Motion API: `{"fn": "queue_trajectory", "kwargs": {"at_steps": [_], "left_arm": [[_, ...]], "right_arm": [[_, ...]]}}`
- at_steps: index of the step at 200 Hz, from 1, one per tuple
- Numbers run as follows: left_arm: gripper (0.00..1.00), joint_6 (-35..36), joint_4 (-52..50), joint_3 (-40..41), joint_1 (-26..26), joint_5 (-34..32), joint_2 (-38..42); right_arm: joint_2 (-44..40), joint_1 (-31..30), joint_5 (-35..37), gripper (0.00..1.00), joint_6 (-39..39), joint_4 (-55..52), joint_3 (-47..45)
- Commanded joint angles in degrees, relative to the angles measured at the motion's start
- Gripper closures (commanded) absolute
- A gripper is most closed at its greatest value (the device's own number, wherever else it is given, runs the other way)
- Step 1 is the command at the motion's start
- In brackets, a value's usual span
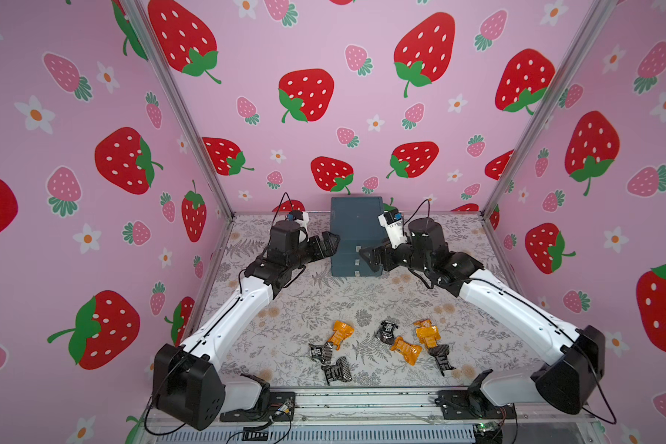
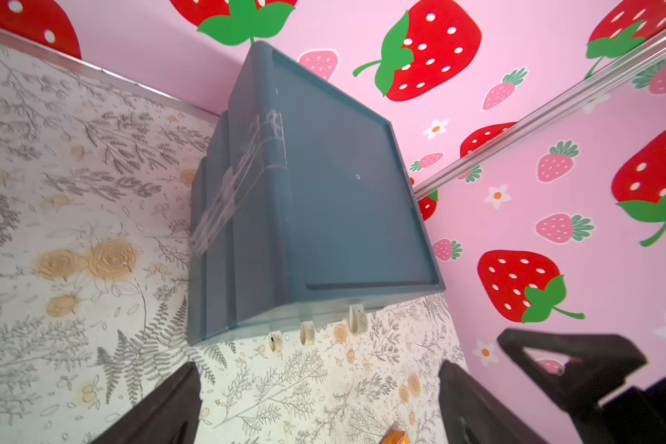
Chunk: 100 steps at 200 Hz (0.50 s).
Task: Place the cookies into the drawer by color
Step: Close the drawer in the storage box.
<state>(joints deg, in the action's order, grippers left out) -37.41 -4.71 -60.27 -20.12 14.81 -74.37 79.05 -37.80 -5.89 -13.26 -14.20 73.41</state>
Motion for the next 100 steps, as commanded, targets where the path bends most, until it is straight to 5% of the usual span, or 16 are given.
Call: {"fn": "queue_trajectory", "kwargs": {"at_steps": [1, 46, 100], "left_arm": [[0.01, -8.1, 11.67, 6.2, 0.09, 4.04, 1.6], [0.0, -18.61, 28.23, 17.22, -5.71, 1.45, -1.53], [0.17, -21.6, 39.69, 21.51, -11.33, -6.63, -6.96]], "right_arm": [[-0.32, 3.43, -2.37, 0.01, -2.98, 3.23, -0.5], [11.89, 11.16, -12.12, 0.04, -6.91, -3.69, 11.72], [26.48, 11.7, -6.04, 0.21, -6.5, -16.56, 27.23]]}}
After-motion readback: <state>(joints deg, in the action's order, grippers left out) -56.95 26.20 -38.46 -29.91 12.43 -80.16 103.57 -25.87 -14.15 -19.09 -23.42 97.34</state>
